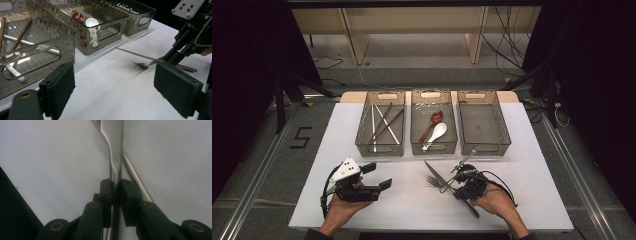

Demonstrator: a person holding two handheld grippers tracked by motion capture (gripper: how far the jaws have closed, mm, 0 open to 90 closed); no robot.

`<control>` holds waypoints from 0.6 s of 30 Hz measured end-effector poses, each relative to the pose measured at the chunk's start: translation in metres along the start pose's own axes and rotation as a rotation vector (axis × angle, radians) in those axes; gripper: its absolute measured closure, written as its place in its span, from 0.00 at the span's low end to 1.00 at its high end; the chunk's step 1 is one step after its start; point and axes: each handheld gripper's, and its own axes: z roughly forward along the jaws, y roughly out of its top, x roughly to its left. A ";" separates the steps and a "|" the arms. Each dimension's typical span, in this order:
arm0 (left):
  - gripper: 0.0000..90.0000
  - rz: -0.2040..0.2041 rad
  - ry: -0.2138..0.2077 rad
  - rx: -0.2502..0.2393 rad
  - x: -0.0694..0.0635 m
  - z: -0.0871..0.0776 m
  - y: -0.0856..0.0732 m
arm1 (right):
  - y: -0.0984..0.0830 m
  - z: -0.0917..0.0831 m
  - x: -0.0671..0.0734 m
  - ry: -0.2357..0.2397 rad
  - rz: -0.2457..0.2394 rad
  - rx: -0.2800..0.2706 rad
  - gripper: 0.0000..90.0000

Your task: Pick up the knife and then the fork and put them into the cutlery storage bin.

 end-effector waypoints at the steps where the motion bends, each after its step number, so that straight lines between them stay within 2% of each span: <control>1: 0.18 0.000 0.000 -0.001 0.000 0.000 0.000 | 0.000 -0.001 0.000 0.004 0.003 -0.002 0.90; 9: 0.18 0.000 0.001 -0.002 0.001 0.000 0.000 | -0.001 -0.008 -0.001 0.019 0.012 -0.041 0.90; 18: 0.18 -0.008 0.008 -0.011 0.002 -0.002 0.000 | 0.000 -0.025 -0.001 0.031 -0.005 -0.093 0.90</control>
